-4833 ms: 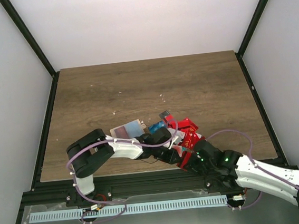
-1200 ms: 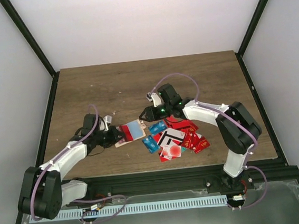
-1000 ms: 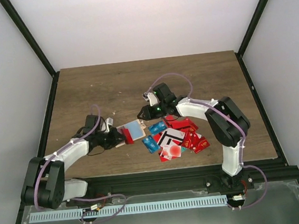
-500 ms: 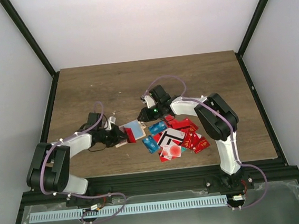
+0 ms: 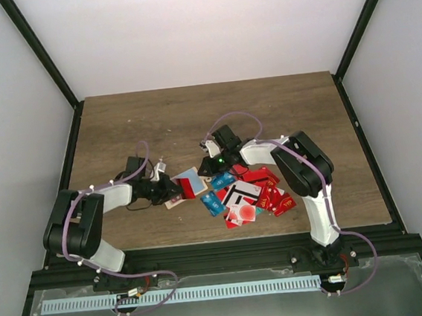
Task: Put the credit cards into the card holder
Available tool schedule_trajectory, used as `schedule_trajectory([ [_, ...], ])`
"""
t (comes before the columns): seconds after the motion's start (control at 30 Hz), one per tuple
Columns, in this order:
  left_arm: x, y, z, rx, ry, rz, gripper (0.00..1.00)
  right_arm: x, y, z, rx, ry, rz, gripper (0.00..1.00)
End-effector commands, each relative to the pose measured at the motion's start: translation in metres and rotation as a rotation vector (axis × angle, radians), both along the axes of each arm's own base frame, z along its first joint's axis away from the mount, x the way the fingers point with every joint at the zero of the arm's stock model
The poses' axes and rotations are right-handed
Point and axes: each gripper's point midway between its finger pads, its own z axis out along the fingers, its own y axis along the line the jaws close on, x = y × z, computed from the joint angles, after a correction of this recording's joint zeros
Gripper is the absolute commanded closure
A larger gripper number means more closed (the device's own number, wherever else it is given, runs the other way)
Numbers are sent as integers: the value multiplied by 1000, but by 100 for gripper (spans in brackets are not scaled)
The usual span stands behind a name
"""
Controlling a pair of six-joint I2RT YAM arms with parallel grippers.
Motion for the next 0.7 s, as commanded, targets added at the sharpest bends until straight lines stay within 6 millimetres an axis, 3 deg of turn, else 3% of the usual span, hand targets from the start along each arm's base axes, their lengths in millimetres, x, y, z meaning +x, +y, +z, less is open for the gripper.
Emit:
schedule_trajectory([
  [0.0,12,1,-1,6,-20,13,96,-11,-6,-17,-11,39,14,92],
  [0.4,26,5,-3,-10,-26,42,96,-38,-11,-23,5,88,29,95],
  [0.67,29,1,-5,-33,-15,35,96,-53,0,-19,25,102,61,96],
])
